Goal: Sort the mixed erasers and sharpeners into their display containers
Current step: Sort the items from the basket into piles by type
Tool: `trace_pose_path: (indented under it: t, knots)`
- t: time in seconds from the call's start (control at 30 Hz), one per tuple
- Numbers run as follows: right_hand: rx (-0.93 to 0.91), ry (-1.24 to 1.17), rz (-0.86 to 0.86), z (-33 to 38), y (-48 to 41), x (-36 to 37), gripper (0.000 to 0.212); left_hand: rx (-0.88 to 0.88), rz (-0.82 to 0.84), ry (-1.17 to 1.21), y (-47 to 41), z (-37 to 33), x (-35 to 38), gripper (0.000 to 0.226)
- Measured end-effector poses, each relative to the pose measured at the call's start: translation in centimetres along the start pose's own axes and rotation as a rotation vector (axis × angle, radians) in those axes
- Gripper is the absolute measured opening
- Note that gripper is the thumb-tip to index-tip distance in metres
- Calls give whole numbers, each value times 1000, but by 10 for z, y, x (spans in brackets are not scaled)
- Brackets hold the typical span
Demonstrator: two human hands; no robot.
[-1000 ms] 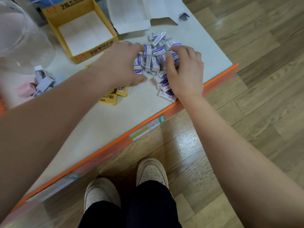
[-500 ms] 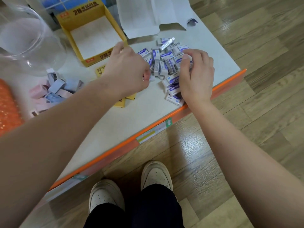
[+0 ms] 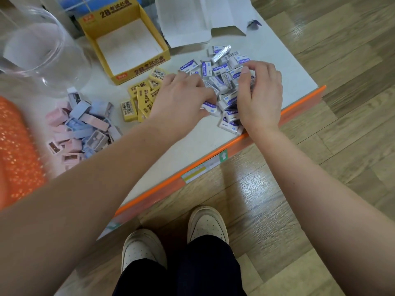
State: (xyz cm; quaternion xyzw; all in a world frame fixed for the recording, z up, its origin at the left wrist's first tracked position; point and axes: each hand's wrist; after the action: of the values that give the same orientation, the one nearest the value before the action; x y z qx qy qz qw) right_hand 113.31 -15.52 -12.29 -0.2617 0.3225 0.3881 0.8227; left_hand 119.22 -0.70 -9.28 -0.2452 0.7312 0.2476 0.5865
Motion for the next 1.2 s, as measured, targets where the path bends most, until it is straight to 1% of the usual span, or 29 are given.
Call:
trace_pose_path:
  t: [0.1, 0.2, 0.3, 0.43, 0.47, 0.53, 0.6, 0.67, 0.77, 0.83, 0.97, 1.07, 1.13, 1.2]
  knots:
    - [-14, 9, 11, 2, 2, 2, 37, -62, -38, 42, 14, 4, -4, 36]
    - [-34, 37, 20, 2, 2, -1, 38, -97, -122, 86, 41, 14, -15, 32]
    - [-70, 91, 57, 4, 2, -2, 38, -141, -208, 62, 78, 30, -30, 24]
    - [-168, 223, 77, 20, 9, -9, 44, -231, -262, 25, 132, 47, -61, 25]
    - [-200, 215, 75, 30, 12, -11, 43, -253, -275, 17, 146, 50, -69, 27]
    - [-260, 128, 88, 57, 22, -14, 41, -309, -309, -5, 170, 57, -82, 29]
    - [-338, 20, 152, 95, 36, -12, 43, -397, -332, 1, 193, 67, -94, 28]
    - [-435, -42, 257, 132, 50, -9, 43, -507, -348, 65, 215, 76, -103, 27]
    - [-582, -45, 410, 181, 72, -2, 46, -671, -388, 157, 252, 89, -117, 29]
    - [-653, -45, 518, 211, 87, 4, 48, -786, -379, 198, 280, 100, -124, 30]
    - [-762, -85, 684, 259, 117, 22, 37, -993, -325, 186, 335, 130, -128, 32]
    - [-778, -73, 739, 280, 134, 35, 38, -1063, -266, 208, 362, 150, -118, 31]
    - [-791, -26, 768, 286, 143, 44, 34, -1075, -249, 269, 373, 161, -109, 31]
    - [-838, 24, 812, 291, 149, 54, 37, -1067, -240, 327, 379, 168, -101, 32]
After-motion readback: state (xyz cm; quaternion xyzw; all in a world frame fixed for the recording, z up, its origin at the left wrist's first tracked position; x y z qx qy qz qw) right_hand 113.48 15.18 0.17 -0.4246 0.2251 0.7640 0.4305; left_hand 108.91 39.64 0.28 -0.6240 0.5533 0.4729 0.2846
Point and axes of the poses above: each hand's wrist, its own y-axis away from the middle knuckle, its own x-axis out of the palm, z = x × y, and after that the axes turned 4 degrees about z, right-handed
